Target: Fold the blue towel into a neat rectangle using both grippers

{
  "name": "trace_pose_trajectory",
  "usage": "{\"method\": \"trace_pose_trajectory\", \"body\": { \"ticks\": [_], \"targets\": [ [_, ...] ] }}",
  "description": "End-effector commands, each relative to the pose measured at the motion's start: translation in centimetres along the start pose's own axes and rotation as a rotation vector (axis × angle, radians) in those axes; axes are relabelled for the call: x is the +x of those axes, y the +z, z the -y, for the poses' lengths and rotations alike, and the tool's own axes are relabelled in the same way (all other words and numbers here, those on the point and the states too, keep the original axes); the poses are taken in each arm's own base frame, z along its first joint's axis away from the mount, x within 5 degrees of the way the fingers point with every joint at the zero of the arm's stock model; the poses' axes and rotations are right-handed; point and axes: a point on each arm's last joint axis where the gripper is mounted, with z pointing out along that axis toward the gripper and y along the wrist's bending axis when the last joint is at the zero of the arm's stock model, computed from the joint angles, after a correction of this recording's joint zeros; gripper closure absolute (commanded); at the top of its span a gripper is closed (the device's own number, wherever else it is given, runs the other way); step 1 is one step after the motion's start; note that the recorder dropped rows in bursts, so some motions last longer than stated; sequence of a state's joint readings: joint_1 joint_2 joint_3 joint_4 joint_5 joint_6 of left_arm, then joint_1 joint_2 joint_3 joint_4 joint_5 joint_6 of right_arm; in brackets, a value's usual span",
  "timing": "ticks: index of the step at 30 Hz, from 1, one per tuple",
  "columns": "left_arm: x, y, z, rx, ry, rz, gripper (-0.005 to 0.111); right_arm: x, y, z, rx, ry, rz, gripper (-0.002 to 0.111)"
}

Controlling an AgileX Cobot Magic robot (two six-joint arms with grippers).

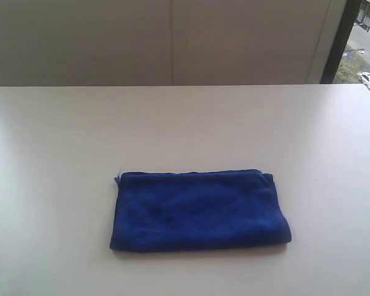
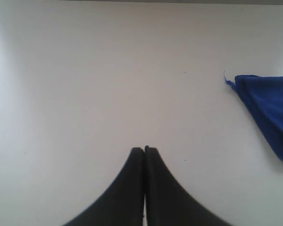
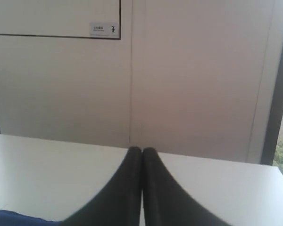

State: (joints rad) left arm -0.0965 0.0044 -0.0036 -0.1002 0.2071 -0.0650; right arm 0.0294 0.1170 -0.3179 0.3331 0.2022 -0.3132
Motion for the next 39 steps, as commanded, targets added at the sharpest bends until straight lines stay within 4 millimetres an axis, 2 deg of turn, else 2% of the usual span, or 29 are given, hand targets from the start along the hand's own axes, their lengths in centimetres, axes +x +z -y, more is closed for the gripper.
{"method": "trace_pose_trajectory", "body": {
  "ticks": [1, 9, 14, 19, 30, 36, 39],
  "targets": [
    [0.1, 0.0, 0.1, 0.010, 0.001, 0.001, 0.107, 3.7, 0.1, 0.2, 0.022, -0.012, -0.055, 0.108],
    [0.1, 0.0, 0.1, 0.010, 0.001, 0.001, 0.107, 8.2, 0.5, 1.1, 0.106, 0.132, -0.018, 0.108],
    [0.1, 0.0, 0.1, 0.010, 0.001, 0.001, 0.107, 8.4, 0.5, 0.9, 0.094, 0.141, -0.039, 0.108],
    [0.1, 0.0, 0.0, 0.008, 0.005, 0.001, 0.107, 8.6, 0.4, 0.8, 0.078, 0.051, -0.066, 0.108],
    [0.1, 0.0, 0.0, 0.008, 0.005, 0.001, 0.107, 11.2, -0.5, 1.3, 0.172, 0.126, -0.344, 0.108],
    [0.1, 0.0, 0.0, 0.008, 0.005, 0.001, 0.107, 11.1, -0.6, 1.6, 0.213, 0.097, -0.332, 0.108],
    [0.1, 0.0, 0.0, 0.008, 0.005, 0.001, 0.107, 11.0, -0.7, 1.6, 0.201, 0.019, -0.320, 0.108]
  ]
}}
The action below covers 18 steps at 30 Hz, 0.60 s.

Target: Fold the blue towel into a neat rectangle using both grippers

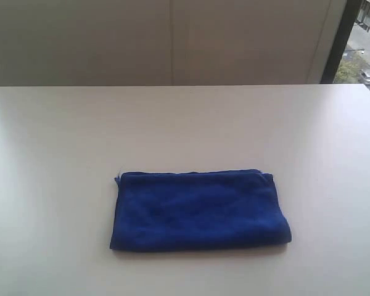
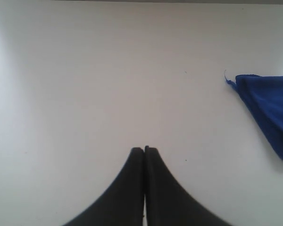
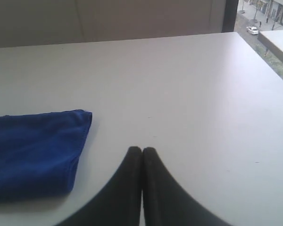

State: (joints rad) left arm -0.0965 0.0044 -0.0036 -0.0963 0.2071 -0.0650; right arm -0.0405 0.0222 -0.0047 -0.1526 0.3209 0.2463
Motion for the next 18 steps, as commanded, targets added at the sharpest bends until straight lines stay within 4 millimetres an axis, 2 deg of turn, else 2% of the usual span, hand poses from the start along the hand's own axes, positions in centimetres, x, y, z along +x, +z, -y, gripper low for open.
{"method": "trace_pose_trajectory", "body": {
  "ticks": [1, 18],
  "targets": [
    [0.09, 0.01, 0.05, 0.010, 0.001, 0.001, 0.107, 0.01, -0.12, 0.08, 0.010, -0.074, 0.024, 0.108],
    [0.07, 0.01, 0.05, 0.009, 0.002, 0.004, 0.107, -0.01, -0.12, 0.08, 0.010, -0.074, 0.026, 0.108]
  ]
}}
